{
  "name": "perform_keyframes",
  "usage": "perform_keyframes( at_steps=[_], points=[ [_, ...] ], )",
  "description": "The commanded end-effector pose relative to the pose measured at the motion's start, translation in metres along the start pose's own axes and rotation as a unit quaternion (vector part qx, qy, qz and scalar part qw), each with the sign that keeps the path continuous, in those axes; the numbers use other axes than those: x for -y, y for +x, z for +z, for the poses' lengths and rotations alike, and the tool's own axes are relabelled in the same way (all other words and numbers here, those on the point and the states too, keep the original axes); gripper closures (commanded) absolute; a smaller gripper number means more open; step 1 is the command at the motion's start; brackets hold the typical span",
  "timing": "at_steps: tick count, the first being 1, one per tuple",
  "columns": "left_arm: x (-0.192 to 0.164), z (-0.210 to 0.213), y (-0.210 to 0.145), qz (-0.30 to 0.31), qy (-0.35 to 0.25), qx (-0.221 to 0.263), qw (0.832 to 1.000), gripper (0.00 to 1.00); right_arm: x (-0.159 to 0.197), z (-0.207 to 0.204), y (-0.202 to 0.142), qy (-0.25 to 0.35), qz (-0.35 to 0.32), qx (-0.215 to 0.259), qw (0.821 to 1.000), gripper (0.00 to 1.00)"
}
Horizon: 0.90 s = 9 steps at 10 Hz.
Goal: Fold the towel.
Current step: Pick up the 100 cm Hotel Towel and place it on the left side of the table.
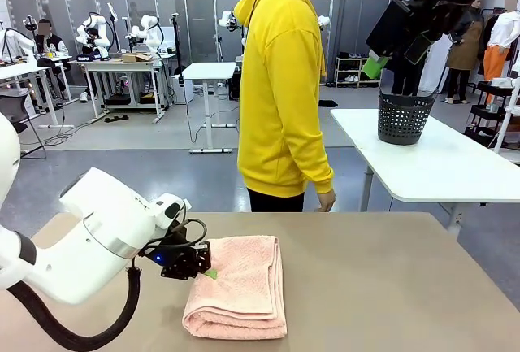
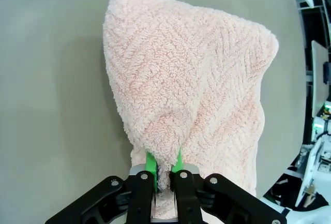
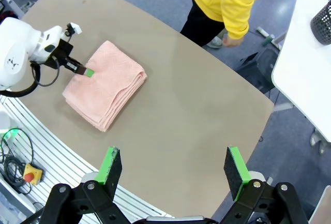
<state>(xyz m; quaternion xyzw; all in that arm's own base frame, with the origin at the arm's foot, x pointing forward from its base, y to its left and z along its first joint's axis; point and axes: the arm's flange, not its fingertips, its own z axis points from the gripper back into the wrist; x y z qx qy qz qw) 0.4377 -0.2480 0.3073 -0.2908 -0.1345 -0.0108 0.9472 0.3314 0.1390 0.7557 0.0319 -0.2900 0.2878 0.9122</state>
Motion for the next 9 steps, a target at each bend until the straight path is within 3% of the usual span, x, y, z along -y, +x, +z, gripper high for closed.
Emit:
perform_keyframes(
  at_steps=[1,5,9],
  points=[
    [-0.004,0.026,0.004,0.005,-0.003,0.013,1.000,1.00,0.001,0.000,0.000,-0.005,-0.003,-0.002,1.000,0.00],
    [-0.052,0.100,0.009,-0.015,0.005,-0.001,1.000,1.00,0.001,0.000,0.000,-0.005,-0.003,-0.002,1.000,0.00],
    [-0.144,0.174,0.008,-0.029,-0.013,-0.001,0.999,1.00,0.001,0.000,0.000,-0.005,-0.003,-0.002,1.000,0.00]
  ],
)
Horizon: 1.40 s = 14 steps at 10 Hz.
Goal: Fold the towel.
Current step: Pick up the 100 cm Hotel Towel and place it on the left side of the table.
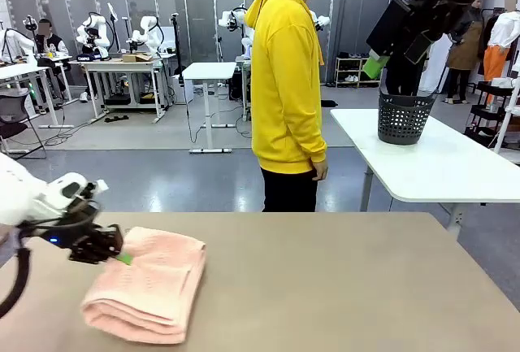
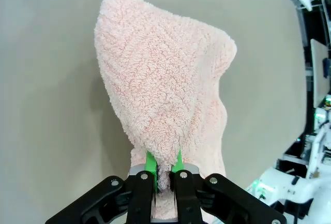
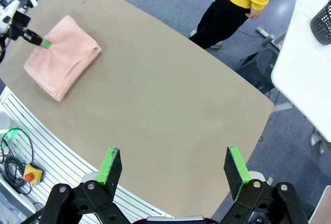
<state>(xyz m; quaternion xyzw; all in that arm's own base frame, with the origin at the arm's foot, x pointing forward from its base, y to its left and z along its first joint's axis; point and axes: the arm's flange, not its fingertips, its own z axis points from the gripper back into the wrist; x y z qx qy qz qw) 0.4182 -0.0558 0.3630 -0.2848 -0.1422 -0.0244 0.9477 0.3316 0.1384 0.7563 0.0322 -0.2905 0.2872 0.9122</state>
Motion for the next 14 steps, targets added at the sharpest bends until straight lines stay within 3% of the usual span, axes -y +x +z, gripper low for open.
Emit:
perform_keyframes(
  at_steps=[1,6,10,11,12,13,14],
  points=[
    [-0.042,0.036,0.000,-0.003,-0.021,0.001,1.000,1.00,0.001,-0.001,0.000,-0.005,-0.002,-0.002,1.000,0.00],
    [-0.158,0.100,-0.008,0.022,0.007,-0.018,1.000,1.00,0.001,-0.001,0.000,-0.005,-0.002,-0.002,1.000,0.00],
    [-0.187,0.121,-0.005,0.033,0.029,-0.013,0.999,1.00,0.001,-0.001,0.000,-0.005,-0.002,-0.002,1.000,0.00],
    [-0.187,0.123,-0.005,0.032,0.030,-0.014,0.999,0.54,0.001,-0.001,0.000,-0.005,-0.002,-0.002,1.000,0.00],
    [-0.187,0.124,-0.004,0.033,0.040,-0.018,0.998,0.52,0.001,-0.001,0.000,-0.005,-0.002,-0.002,1.000,0.00],
    [-0.188,0.126,-0.004,0.036,0.052,-0.021,0.998,0.18,0.001,-0.001,0.000,-0.005,-0.002,-0.002,1.000,0.00],
    [-0.185,0.126,-0.004,0.035,0.066,-0.029,0.997,0.16,0.001,-0.001,0.000,-0.005,-0.002,-0.002,1.000,0.00]
  ],
)
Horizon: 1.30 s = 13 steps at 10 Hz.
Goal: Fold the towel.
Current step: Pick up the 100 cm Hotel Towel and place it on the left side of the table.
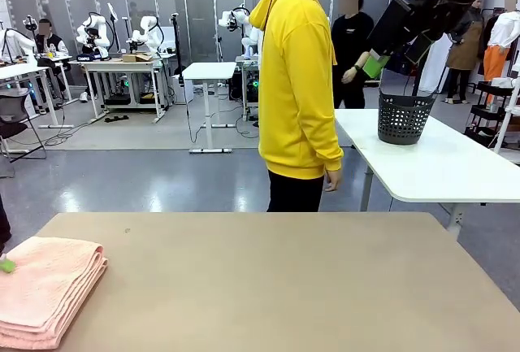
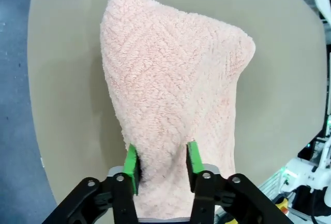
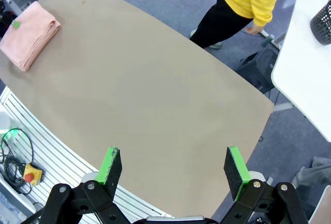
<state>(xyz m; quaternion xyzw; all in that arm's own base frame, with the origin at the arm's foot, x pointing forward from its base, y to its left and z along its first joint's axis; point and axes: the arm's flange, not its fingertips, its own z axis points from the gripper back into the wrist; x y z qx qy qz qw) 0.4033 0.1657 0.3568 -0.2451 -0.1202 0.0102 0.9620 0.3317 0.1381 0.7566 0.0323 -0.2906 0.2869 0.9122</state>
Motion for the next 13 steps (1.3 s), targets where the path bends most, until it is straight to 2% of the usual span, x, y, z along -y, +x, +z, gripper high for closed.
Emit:
perform_keyframes(
  at_steps=[1,3,4,5,8,9,13],
  points=[
    [0.004,0.008,0.003,0.005,0.043,-0.026,0.999,0.00,0.000,-0.001,0.000,-0.005,-0.002,-0.002,1.000,0.00],
    [0.014,0.022,0.001,0.001,0.069,-0.031,0.997,0.00,0.000,-0.001,0.000,-0.005,-0.002,-0.002,1.000,0.00],
    [0.021,0.028,0.000,-0.002,0.084,-0.034,0.996,0.10,0.000,-0.001,0.000,-0.005,-0.002,-0.002,1.000,0.00],
    [0.028,0.032,-0.001,-0.002,0.094,-0.035,0.995,0.01,0.000,-0.001,0.000,-0.005,-0.002,-0.002,1.000,0.00],
    [0.049,0.032,-0.007,0.014,0.114,-0.036,0.993,0.00,0.000,-0.001,0.000,-0.005,-0.002,-0.002,1.000,0.00],
    [0.032,0.033,0.004,-0.006,0.093,-0.029,0.995,0.00,0.000,-0.001,0.000,-0.005,-0.002,-0.002,1.000,0.00],
    [0.032,0.033,0.004,-0.006,0.093,-0.029,0.995,0.00,0.000,-0.001,0.000,-0.005,-0.002,-0.002,1.000,0.00]
  ],
)
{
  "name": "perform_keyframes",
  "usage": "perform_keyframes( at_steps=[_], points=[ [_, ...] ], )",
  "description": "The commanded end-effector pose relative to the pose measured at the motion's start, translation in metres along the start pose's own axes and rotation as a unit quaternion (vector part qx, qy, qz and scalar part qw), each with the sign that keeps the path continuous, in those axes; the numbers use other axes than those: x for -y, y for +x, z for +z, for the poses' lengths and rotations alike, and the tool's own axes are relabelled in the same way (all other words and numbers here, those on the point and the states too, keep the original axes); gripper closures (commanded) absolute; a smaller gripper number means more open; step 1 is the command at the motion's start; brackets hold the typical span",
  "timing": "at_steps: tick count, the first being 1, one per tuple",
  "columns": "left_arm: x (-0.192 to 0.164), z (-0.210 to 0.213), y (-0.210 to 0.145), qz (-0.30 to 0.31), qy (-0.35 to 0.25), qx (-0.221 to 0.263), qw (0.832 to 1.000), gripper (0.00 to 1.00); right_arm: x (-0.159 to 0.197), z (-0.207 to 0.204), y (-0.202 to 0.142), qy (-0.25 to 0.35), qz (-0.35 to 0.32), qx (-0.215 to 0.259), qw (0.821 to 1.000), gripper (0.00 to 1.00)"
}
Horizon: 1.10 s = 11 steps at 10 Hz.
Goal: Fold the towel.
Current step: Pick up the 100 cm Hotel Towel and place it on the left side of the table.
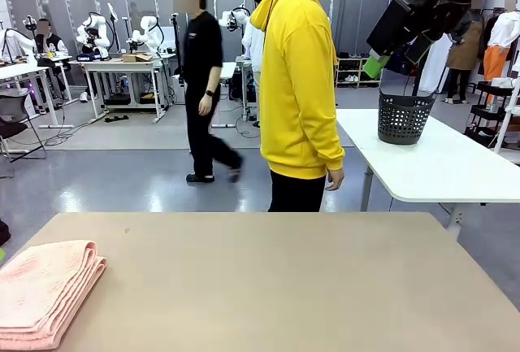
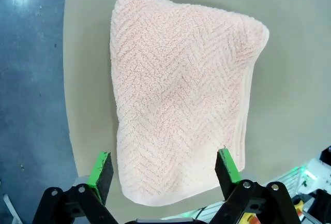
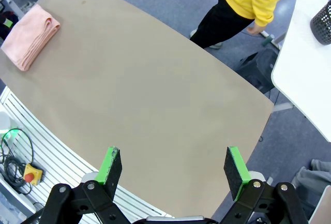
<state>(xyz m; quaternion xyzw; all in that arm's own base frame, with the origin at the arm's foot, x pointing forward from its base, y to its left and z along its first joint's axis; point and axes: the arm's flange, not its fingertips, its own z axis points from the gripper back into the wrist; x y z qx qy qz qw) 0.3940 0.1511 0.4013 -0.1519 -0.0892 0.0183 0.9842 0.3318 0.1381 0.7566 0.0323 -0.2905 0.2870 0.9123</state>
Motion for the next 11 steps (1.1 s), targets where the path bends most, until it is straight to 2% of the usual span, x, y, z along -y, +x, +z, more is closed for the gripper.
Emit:
perform_keyframes(
  at_steps=[1,11],
  points=[
    [-0.0025,-0.0005,0.0040,-0.010,-0.003,0.002,1.000,0.00,0.0004,-0.0009,-0.0005,-0.005,-0.002,-0.002,1.000,0.00],
    [-0.0025,-0.0005,0.0040,-0.010,-0.003,0.002,1.000,0.00,0.0004,-0.0009,-0.0005,-0.005,-0.002,-0.002,1.000,0.00]
  ],
)
